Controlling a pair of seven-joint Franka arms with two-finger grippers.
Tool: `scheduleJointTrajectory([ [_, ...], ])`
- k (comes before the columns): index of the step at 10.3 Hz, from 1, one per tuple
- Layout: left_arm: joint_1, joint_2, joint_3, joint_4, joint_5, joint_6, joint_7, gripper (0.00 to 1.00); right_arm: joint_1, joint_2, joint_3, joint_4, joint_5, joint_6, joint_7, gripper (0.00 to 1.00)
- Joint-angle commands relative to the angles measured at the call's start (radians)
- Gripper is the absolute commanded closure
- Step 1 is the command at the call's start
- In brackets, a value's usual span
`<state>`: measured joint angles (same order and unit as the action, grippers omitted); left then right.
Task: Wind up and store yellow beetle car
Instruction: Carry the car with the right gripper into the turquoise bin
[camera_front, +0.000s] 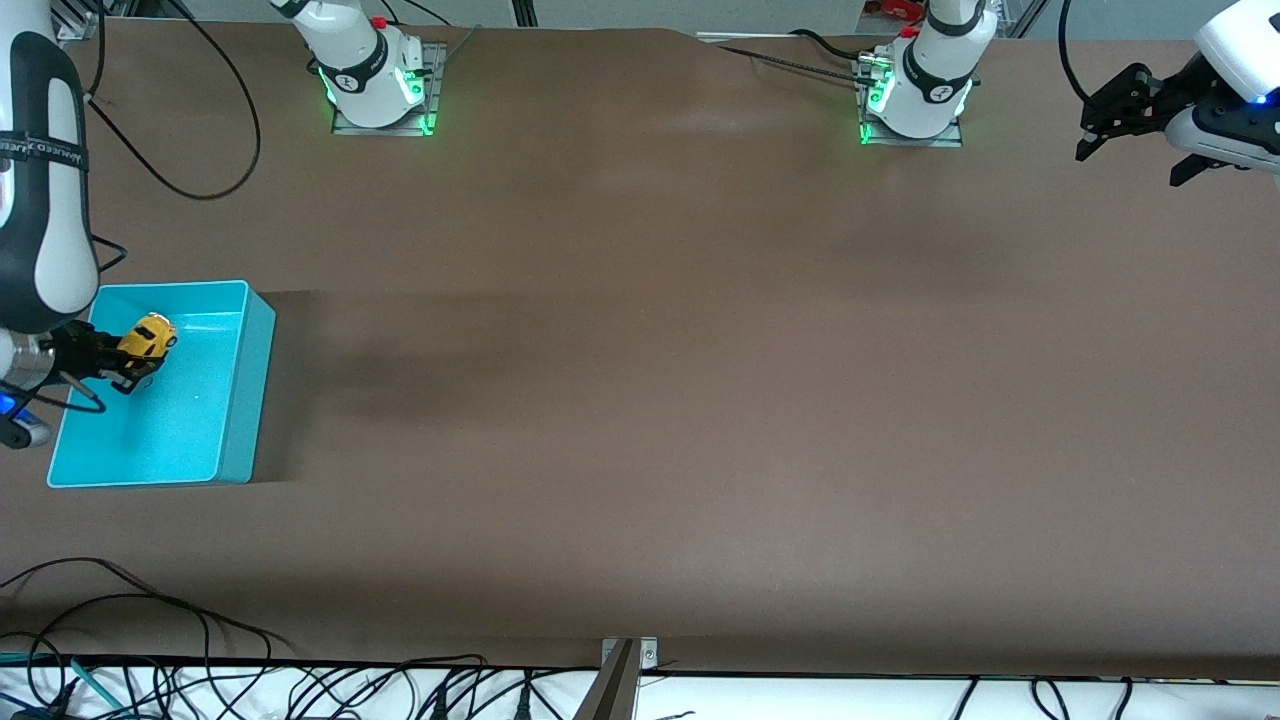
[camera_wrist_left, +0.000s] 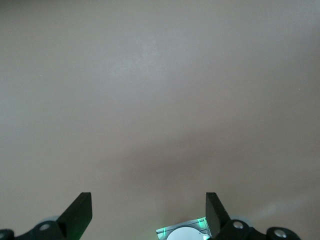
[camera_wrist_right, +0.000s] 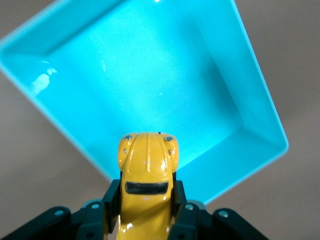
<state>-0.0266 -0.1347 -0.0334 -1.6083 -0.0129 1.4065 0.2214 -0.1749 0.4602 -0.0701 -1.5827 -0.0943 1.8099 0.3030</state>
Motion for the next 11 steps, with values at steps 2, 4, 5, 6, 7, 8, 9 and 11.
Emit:
scheduleJointTrajectory([
  [2,0.002,0.01,0.001,0.027,-0.012,-0.021,0.001,0.0,-0.121,-0.088,0.013,-0.342,0.005,0.322,-0.288,0.83],
  [4,0.002,0.01,0.001,0.027,-0.012,-0.021,0.001,0.0,-0.147,-0.037,0.013,-0.414,0.008,0.471,-0.363,0.83],
  [5,0.002,0.009,0.001,0.027,-0.012,-0.021,0.001,0.0,-0.147,0.003,0.013,-0.413,0.007,0.512,-0.373,0.83],
  [6,0.002,0.009,0.001,0.027,-0.012,-0.021,0.001,0.0,-0.147,0.021,0.013,-0.411,0.005,0.547,-0.377,0.83],
  [7,0.002,0.009,0.001,0.027,-0.012,-0.021,0.001,0.0,-0.147,0.023,0.013,-0.411,0.005,0.555,-0.378,0.83],
  [8,0.002,0.01,0.001,0.027,-0.012,-0.021,0.001,0.0,-0.147,0.023,0.013,-0.408,0.004,0.556,-0.389,0.76],
  [9,0.002,0.009,0.001,0.027,-0.012,-0.021,0.001,0.0,-0.147,0.021,0.013,-0.408,0.004,0.556,-0.409,0.57],
  [11,0.002,0.009,0.001,0.027,-0.012,-0.021,0.001,0.0,-0.147,0.006,0.013,-0.405,0.005,0.551,-0.401,0.0],
])
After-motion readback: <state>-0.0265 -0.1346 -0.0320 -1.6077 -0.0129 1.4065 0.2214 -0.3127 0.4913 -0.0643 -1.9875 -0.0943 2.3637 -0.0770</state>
